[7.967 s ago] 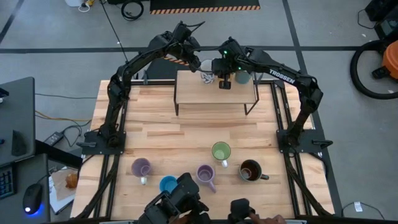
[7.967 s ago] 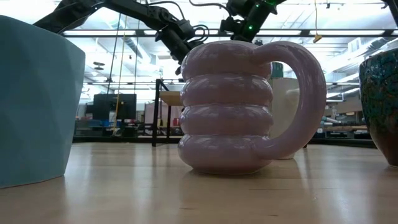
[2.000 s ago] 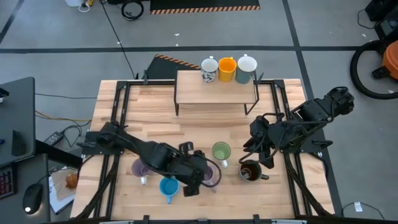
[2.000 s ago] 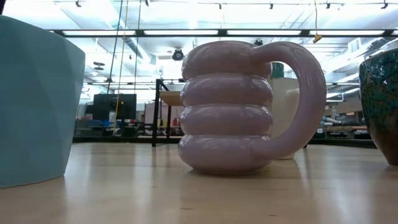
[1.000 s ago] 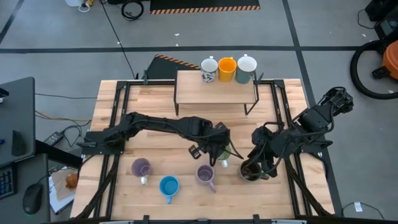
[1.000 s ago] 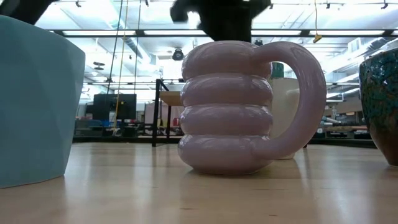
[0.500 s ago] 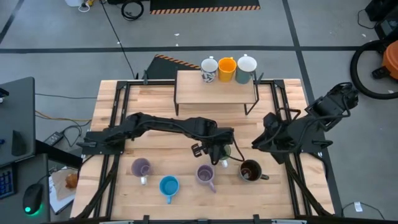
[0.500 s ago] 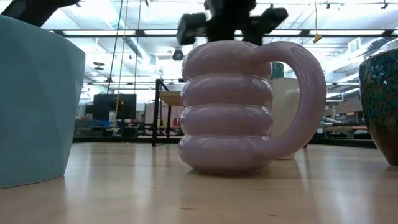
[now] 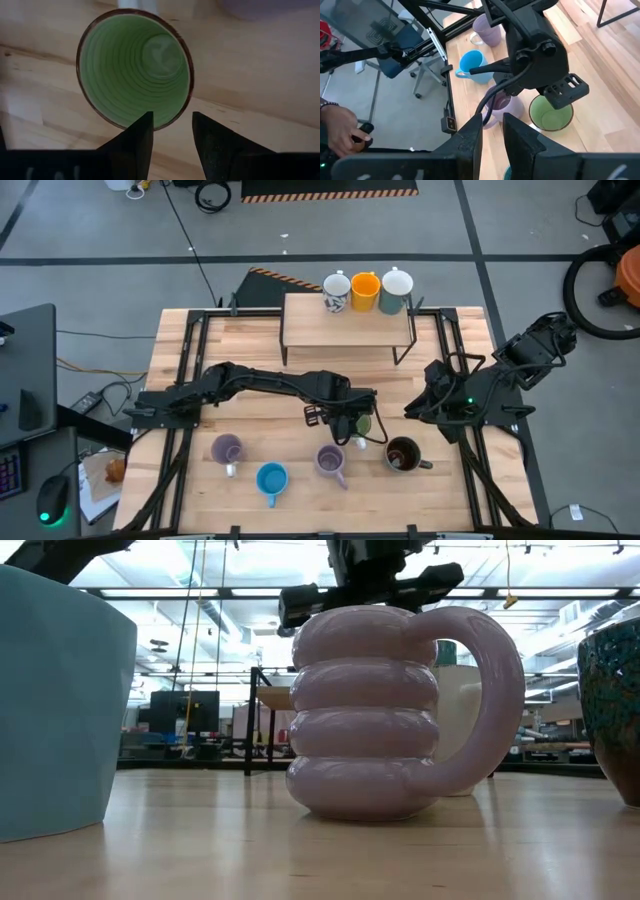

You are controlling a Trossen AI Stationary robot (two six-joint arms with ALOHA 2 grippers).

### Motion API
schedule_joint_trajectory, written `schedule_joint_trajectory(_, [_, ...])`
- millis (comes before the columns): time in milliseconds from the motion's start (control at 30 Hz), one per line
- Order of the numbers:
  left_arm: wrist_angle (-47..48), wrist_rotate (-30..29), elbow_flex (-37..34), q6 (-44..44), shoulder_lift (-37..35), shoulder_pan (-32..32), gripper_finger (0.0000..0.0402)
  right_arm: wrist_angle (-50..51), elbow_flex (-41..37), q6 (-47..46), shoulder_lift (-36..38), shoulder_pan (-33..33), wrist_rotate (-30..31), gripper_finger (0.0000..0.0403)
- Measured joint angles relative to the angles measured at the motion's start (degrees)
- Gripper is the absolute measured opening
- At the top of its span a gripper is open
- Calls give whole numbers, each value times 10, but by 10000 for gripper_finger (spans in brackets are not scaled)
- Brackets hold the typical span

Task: Place coffee mugs
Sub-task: Put the green mug on the shelf

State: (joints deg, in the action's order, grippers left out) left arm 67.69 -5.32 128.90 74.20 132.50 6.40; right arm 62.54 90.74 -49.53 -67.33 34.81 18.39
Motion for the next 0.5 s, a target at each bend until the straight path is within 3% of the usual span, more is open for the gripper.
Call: schedule_joint_trajectory(500, [-26,-6,0,15,33,4,139,-9,0,20,0,0,-3,82])
